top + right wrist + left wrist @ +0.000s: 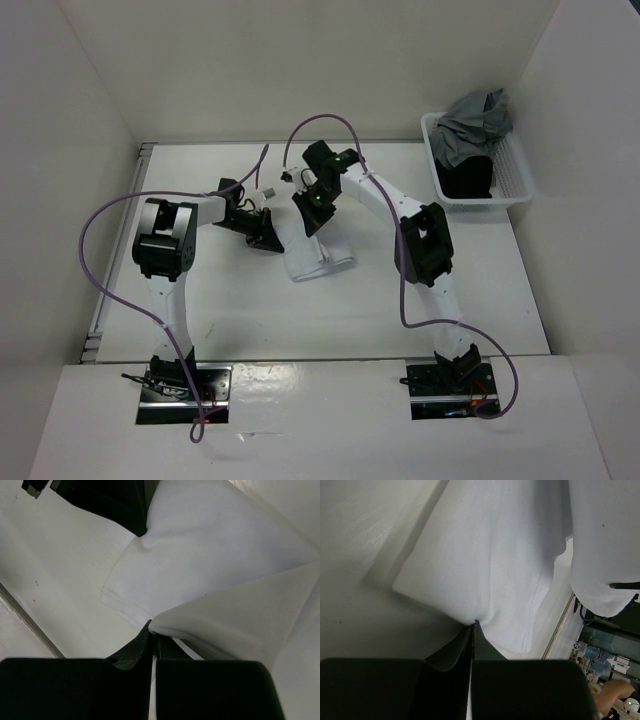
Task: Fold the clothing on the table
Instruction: Fold the skirt
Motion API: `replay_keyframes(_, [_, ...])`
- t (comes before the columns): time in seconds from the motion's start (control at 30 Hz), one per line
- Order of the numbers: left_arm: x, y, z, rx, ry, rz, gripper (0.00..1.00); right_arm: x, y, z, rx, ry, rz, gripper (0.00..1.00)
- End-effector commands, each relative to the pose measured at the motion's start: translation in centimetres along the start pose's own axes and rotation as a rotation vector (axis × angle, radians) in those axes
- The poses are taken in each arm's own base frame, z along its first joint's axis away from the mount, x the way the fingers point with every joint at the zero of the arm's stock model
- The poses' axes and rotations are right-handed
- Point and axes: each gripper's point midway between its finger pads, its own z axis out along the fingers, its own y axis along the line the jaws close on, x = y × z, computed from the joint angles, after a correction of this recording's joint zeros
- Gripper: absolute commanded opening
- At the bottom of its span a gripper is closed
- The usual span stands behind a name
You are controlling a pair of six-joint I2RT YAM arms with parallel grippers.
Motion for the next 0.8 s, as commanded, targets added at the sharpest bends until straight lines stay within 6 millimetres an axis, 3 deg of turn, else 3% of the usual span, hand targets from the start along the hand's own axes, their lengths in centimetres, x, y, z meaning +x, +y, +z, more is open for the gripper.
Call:
replay_keyframes(0.0, [0.0, 1.6, 0.6, -0.052, 0.001, 0.029, 0.00, -1.1, 0.9, -0.6, -0.024, -0.023, -0.026, 0.00])
replay_keyframes(0.27, [0.0, 1.6, 0.6, -0.052, 0.001, 0.029, 0.00, -1.4, 2.9, 0.8, -0.060, -0.010, -0.062, 0.00])
replay_keyframes(0.77, [-0.2, 1.3, 0.5, -0.052, -0.005, 0.037, 0.00, -1.9, 2.8, 1.6, -0.069, -0.012, -0.044, 0.00])
